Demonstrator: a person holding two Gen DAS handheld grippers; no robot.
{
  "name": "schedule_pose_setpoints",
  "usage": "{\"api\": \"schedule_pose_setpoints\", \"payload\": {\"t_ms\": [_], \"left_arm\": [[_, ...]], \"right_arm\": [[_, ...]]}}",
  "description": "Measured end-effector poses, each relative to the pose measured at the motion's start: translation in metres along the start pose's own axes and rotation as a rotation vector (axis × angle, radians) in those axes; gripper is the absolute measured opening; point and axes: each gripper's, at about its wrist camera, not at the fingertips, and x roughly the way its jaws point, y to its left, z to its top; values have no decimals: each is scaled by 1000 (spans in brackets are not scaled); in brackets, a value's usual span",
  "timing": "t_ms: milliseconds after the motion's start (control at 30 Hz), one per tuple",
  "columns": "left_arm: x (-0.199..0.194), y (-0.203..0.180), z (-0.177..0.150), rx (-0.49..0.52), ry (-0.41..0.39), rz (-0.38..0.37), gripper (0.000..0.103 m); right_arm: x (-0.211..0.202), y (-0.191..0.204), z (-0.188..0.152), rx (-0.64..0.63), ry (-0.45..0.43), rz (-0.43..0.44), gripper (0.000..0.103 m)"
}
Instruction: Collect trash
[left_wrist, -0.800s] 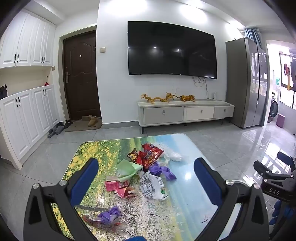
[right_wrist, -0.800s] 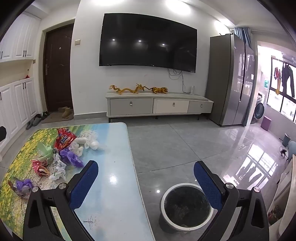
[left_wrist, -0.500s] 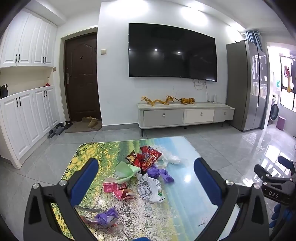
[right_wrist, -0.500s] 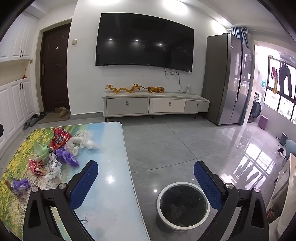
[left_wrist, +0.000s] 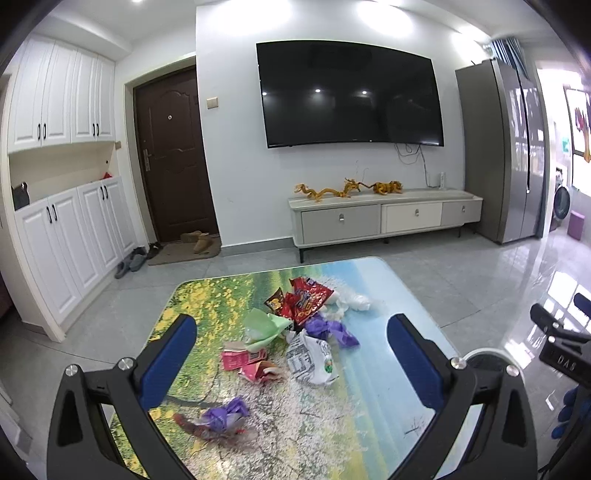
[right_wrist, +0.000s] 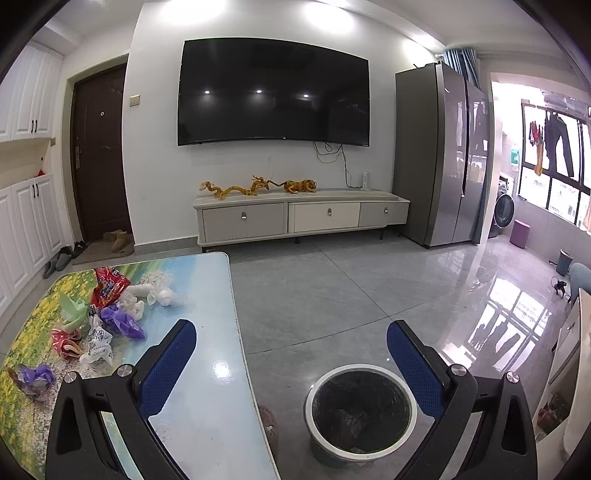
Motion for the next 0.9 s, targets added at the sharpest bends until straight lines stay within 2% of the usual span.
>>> {"api": "schedule_pose_setpoints", "payload": {"t_ms": [433,667,900], "left_arm": [[-12,-17,-8,70,14,19,103],[-6,-11,-9,48,23,21,103],[0,-1,-7,29,24,-9,103]], "right_arm": [[-2,-13,-11,36,19,18,103],[-2,-12,-9,41,5,10,103],[-5,-7,-1,37,-13,-7,103]]}}
